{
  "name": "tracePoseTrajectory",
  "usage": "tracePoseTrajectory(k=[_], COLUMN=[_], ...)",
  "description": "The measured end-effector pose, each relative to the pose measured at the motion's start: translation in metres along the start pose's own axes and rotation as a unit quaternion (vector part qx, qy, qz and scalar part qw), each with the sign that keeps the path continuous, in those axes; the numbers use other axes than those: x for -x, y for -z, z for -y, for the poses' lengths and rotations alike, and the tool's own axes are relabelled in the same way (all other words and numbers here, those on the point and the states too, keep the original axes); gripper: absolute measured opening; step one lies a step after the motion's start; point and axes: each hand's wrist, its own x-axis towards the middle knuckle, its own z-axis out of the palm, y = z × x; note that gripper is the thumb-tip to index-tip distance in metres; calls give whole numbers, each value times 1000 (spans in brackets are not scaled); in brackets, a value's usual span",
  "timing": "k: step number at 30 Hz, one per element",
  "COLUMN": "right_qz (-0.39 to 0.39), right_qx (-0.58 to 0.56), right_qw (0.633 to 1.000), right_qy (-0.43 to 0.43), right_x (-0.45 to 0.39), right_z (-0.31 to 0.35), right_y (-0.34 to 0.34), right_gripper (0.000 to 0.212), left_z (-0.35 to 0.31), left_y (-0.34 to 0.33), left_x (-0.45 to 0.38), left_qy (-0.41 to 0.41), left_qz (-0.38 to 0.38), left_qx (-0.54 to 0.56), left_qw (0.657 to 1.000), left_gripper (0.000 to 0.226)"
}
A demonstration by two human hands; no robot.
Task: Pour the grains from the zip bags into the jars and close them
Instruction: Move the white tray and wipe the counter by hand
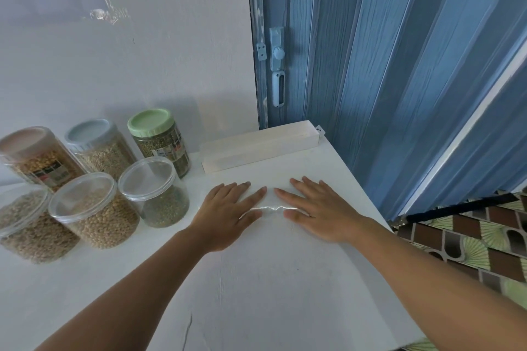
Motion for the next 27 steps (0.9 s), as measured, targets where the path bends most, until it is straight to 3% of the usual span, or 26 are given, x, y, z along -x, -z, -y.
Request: tracePoseTrajectory(k=[11, 20, 27], right_qz=[-11, -37, -10], right_qx=[-11, 17, -4], right_qw=[1000, 999, 1000], right_qy=[-18, -18, -24], right_x=[-3, -4, -2], right_z=[3, 2, 4], right_y=[-2, -8, -3], right_gripper=[47, 47, 47], left_z=[2, 3, 2], left_y=[-7, -11, 0], left_x=[-4, -6, -8], left_qy=[35, 35, 47], left_qz=[2, 12, 30], left_qx=[82, 72, 108], left_qw=[996, 997, 993], left_gripper=[64, 58, 59])
